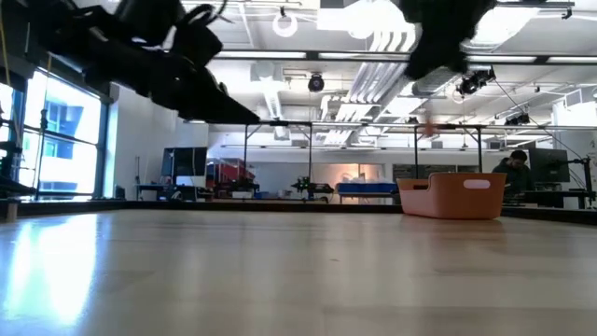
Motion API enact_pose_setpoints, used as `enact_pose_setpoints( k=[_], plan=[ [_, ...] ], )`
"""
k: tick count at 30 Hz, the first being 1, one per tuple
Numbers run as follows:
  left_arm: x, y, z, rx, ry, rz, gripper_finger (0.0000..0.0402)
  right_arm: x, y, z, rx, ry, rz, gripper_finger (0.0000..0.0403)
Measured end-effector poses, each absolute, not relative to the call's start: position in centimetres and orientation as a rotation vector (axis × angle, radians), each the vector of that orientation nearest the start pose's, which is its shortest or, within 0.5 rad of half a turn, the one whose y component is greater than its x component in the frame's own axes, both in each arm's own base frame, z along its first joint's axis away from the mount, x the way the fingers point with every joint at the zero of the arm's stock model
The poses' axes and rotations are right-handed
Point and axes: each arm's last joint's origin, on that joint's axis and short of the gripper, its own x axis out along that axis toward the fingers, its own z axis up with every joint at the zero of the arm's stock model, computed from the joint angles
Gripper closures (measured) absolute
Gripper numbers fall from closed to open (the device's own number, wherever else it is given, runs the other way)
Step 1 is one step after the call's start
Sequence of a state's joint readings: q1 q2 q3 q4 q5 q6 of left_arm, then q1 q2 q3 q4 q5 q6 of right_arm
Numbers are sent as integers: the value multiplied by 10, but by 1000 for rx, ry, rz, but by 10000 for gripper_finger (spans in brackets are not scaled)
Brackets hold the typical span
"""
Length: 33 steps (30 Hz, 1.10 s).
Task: Sort silverware by color (type)
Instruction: Put the orange spoon into the dark blue bin
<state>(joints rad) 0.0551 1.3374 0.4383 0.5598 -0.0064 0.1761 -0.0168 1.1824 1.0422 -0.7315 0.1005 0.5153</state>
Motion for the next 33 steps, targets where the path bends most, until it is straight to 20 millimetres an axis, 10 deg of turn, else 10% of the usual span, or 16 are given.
enact_pose_setpoints(
  k=[13,33],
  plan=[
    [225,13,157,140,323,44,307,176,86,338,662,1193,-330,394],
    [220,11,155,101,268,47,314,138,137,213,876,1546,-399,397]
  ],
)
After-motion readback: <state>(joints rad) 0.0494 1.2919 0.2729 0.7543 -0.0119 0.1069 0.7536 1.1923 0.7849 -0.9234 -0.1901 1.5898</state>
